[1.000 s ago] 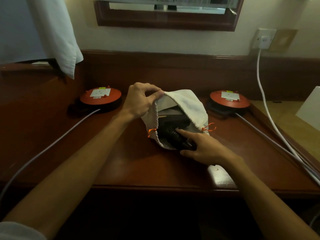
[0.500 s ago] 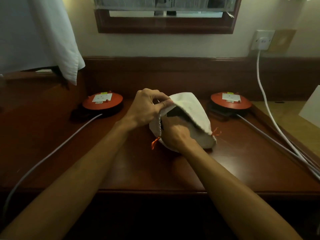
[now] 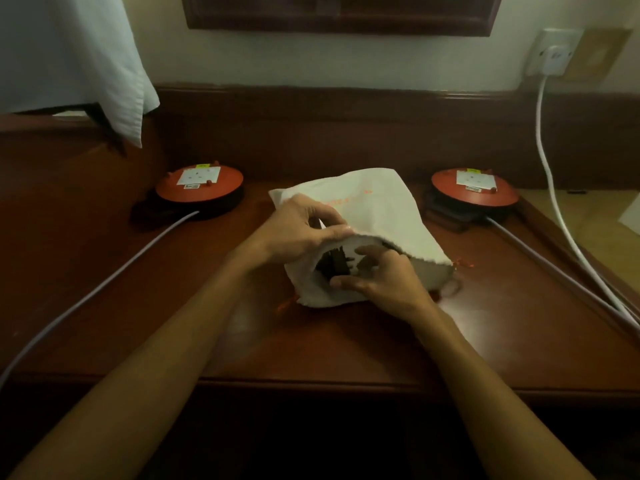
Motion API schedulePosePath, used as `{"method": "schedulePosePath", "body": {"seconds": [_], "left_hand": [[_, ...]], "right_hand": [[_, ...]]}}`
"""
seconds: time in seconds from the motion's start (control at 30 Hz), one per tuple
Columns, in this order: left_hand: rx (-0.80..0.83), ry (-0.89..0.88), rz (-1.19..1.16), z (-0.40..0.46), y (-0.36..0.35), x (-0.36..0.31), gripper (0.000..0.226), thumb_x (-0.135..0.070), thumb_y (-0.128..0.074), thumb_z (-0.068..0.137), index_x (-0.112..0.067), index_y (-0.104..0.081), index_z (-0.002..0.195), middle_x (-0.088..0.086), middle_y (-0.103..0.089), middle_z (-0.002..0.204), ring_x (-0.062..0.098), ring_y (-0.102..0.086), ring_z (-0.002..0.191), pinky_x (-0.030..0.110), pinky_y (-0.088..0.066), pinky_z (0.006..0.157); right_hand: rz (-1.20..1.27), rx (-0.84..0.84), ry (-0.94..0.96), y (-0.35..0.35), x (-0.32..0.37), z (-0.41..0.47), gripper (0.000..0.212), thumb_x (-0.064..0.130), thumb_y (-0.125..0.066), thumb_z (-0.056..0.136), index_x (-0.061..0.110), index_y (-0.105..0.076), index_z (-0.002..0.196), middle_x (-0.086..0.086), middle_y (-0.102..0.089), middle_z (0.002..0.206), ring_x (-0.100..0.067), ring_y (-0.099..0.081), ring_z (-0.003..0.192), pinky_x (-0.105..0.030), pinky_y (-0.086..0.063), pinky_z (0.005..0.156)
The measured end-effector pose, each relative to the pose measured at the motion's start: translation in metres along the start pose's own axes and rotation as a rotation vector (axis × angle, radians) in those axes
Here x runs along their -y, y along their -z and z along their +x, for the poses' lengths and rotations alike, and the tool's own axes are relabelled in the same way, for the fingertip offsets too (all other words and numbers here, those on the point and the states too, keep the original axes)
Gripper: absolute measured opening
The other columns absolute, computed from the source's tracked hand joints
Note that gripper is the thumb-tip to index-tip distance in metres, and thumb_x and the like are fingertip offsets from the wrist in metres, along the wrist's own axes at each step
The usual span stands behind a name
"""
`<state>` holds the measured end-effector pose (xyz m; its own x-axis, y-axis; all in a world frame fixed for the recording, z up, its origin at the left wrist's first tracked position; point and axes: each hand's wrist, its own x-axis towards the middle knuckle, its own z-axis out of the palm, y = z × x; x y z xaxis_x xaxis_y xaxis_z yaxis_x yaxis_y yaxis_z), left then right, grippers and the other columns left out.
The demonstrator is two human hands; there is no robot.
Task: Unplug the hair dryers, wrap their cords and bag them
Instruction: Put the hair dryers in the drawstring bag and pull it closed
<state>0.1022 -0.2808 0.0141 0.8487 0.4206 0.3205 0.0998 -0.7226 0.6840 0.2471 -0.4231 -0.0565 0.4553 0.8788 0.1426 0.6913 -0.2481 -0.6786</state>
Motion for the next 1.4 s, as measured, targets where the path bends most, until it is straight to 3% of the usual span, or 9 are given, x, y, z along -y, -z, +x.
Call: {"method": "schedulePosePath", "body": {"seconds": [0.13,0.23,0.3,0.43,0.63,0.73,1.03,1.17,1.4], "left_hand": [[0.106,0.09,0.057,0.0,-0.026,0.004,0.025,-0.046,-0.073,0.09,-0.022,-0.079,0.096,-0.012,-0.074,0.089,0.002,-0.065,0.075,0.02,-0.049,0.065],[0.066,0.194,0.282,-0.006,-0.041,0.015,0.04,-0.068,-0.075,0.077,-0.031,-0.068,0.092,-0.014,-0.067,0.088,0.003,-0.062,0.08,0.026,-0.049,0.064],[-0.009,0.183,0.431,-0.013,-0.051,0.021,0.041,-0.068,-0.074,0.075,-0.033,-0.059,0.088,-0.015,-0.06,0.087,0.008,-0.059,0.081,0.029,-0.043,0.063],[-0.069,0.184,0.49,-0.012,-0.062,0.031,0.03,-0.057,-0.071,0.081,-0.033,-0.053,0.087,-0.009,-0.055,0.092,0.017,-0.06,0.086,0.036,-0.049,0.071],[-0.207,0.167,0.434,-0.017,-0.056,0.051,0.027,-0.05,-0.073,0.087,-0.028,-0.059,0.092,-0.004,-0.051,0.101,0.019,-0.059,0.098,0.042,-0.054,0.081],[-0.331,0.206,0.466,-0.033,-0.048,0.055,0.037,-0.051,-0.08,0.08,-0.028,-0.065,0.105,-0.001,-0.051,0.114,0.019,-0.049,0.108,0.038,-0.041,0.091],[-0.427,0.446,0.35,-0.091,-0.021,0.071,0.019,-0.025,-0.083,0.085,-0.02,-0.07,0.098,0.003,-0.059,0.098,0.022,-0.061,0.094,0.037,-0.053,0.079],[-0.53,0.486,0.299,-0.098,-0.019,0.068,0.007,-0.011,-0.076,0.09,-0.014,-0.072,0.095,0.0,-0.067,0.089,0.015,-0.061,0.079,0.018,-0.038,0.061],[-0.594,0.571,0.323,-0.112,-0.001,0.076,0.005,-0.005,-0.07,0.095,-0.007,-0.071,0.099,0.011,-0.071,0.098,0.019,-0.061,0.087,0.029,-0.044,0.07]], "right_hand": [[-0.164,-0.272,0.162,-0.006,-0.008,-0.014,0.047,0.062,-0.06,0.085,0.018,-0.076,0.095,0.004,-0.075,0.086,-0.009,-0.065,0.068,-0.034,-0.059,0.065],[-0.134,-0.597,0.306,0.014,-0.012,-0.041,0.01,0.018,-0.072,0.091,0.008,-0.075,0.093,-0.005,-0.075,0.085,-0.011,-0.063,0.069,-0.024,-0.054,0.064],[-0.161,-0.736,0.25,0.033,-0.02,-0.044,0.017,0.011,-0.07,0.091,0.005,-0.07,0.107,-0.01,-0.07,0.093,-0.017,-0.059,0.081,-0.021,-0.046,0.067],[-0.355,-0.505,-0.057,0.052,-0.061,-0.017,0.054,0.029,-0.069,0.091,0.016,-0.051,0.14,-0.011,-0.054,0.125,-0.03,-0.047,0.113,-0.038,-0.045,0.088],[-0.142,-0.337,-0.045,0.042,-0.08,-0.013,0.036,0.03,-0.068,0.094,0.01,-0.067,0.125,-0.005,-0.068,0.102,-0.022,-0.062,0.085,-0.04,-0.055,0.082],[-0.061,-0.304,-0.037,0.045,-0.078,-0.022,0.038,0.026,-0.073,0.091,0.015,-0.065,0.127,0.001,-0.068,0.097,-0.014,-0.062,0.082,-0.022,-0.049,0.073],[0.142,-0.433,-0.125,0.054,-0.081,-0.043,0.009,0.011,-0.07,0.092,0.011,-0.075,0.1,0.0,-0.073,0.087,-0.02,-0.071,0.082,-0.042,-0.061,0.077],[0.115,-0.483,-0.175,0.056,-0.078,-0.045,0.009,0.012,-0.069,0.093,0.011,-0.077,0.096,-0.002,-0.071,0.081,-0.023,-0.069,0.078,-0.04,-0.057,0.076],[0.13,-0.774,-0.39,0.059,-0.076,-0.047,0.017,0.014,-0.062,0.097,0.0,-0.072,0.097,-0.008,-0.065,0.089,-0.022,-0.059,0.086,-0.03,-0.044,0.081]]}}
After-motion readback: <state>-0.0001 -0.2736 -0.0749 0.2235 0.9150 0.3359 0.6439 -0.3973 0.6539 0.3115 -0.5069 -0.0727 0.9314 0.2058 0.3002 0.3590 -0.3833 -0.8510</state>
